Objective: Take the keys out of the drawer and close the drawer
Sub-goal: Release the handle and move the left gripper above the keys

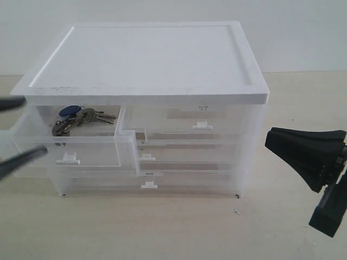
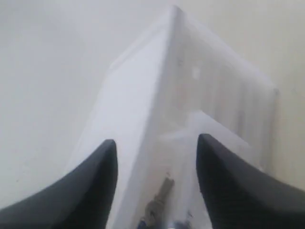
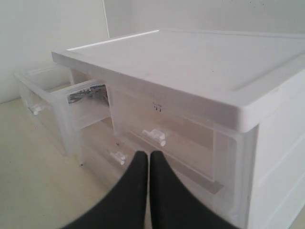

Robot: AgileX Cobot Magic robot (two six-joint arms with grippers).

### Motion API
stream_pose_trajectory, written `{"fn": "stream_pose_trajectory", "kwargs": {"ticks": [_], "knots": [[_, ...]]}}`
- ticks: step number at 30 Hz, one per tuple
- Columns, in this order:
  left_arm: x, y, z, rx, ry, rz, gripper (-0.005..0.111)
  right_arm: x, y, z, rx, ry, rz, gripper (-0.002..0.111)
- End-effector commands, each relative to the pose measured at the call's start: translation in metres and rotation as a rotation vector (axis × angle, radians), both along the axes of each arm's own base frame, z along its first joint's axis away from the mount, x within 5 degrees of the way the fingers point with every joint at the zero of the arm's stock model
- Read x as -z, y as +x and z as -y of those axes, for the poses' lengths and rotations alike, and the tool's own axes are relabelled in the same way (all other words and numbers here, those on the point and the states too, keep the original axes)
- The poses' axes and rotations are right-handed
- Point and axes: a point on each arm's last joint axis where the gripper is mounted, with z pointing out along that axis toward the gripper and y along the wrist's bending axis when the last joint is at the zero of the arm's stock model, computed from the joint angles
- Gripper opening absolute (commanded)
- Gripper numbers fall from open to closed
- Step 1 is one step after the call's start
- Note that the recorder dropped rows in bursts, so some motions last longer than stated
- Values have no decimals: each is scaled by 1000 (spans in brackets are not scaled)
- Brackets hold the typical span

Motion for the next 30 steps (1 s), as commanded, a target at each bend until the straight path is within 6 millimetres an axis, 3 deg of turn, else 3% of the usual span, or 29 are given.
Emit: {"fn": "stream_pose_trajectory", "kwargs": {"ticks": [1,5,8,11,14,19,23,30], "knots": [[-29,3,-3,-76,-266,-83,48,-1,0,-1,-6,-2,10,0],[-43,17,18,-9,-346,-256,34,-1,1,0,-3,-3,8,0],[-50,35,44,67,-320,-421,32,-1,1,0,8,-4,3,0],[-50,49,67,120,-69,-672,32,0,2,1,16,-13,-3,0],[-56,68,79,24,192,-884,34,1,2,1,20,-14,-5,0],[-74,83,82,53,416,-779,45,1,2,1,20,-14,-5,0],[-60,86,61,-10,723,-719,48,1,2,1,20,-14,-5,0],[-37,88,53,-57,800,-680,48,0,2,1,17,-10,-2,0]]}}
